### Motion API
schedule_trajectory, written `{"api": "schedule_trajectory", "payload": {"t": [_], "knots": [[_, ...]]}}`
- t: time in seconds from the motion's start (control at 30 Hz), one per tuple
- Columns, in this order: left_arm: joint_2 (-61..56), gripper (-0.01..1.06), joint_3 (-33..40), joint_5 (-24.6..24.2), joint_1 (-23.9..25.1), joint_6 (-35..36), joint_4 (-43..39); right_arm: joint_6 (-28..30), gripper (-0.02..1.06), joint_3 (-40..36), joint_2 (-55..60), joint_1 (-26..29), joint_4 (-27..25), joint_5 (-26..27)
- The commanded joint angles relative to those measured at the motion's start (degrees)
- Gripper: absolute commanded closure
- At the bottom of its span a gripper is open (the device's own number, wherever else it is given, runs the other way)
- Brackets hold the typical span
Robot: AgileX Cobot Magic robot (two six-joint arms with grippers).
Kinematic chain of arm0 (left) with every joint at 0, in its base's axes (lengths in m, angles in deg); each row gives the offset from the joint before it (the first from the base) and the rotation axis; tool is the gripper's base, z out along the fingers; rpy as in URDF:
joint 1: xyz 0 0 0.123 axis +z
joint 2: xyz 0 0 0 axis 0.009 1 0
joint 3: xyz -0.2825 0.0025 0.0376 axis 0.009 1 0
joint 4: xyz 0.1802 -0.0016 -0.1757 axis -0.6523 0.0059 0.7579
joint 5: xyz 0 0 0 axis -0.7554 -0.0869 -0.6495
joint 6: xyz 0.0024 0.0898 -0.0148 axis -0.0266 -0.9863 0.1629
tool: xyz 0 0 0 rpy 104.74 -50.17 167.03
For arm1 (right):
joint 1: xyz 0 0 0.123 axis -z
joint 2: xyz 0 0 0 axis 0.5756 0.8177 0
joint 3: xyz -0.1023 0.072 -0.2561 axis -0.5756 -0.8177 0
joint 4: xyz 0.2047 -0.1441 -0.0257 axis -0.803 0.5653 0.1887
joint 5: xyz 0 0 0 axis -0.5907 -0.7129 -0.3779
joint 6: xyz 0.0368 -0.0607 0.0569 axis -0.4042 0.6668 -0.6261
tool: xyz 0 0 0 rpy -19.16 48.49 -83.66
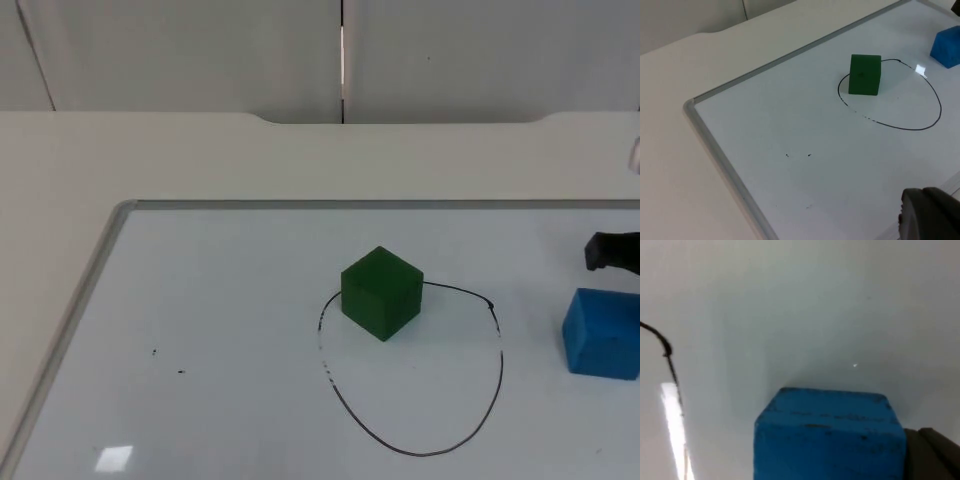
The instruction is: Push the two cubes into the marked area.
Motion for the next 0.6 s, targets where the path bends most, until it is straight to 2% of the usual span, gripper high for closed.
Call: {"api": "schedule_trajectory", "payload": {"t": [0.0, 0.57], "knots": [[-0.2, 1.05, 0.3, 0.1, -0.2, 0.1, -0.2, -0.2, 1.05, 0.3, -0.2, -1.3, -1.0, 1.5], [-0.2, 1.05, 0.3, 0.1, -0.2, 0.1, -0.2, -4.1, 1.05, 0.3, 2.3, -7.0, -1.1, 4.6]]}}
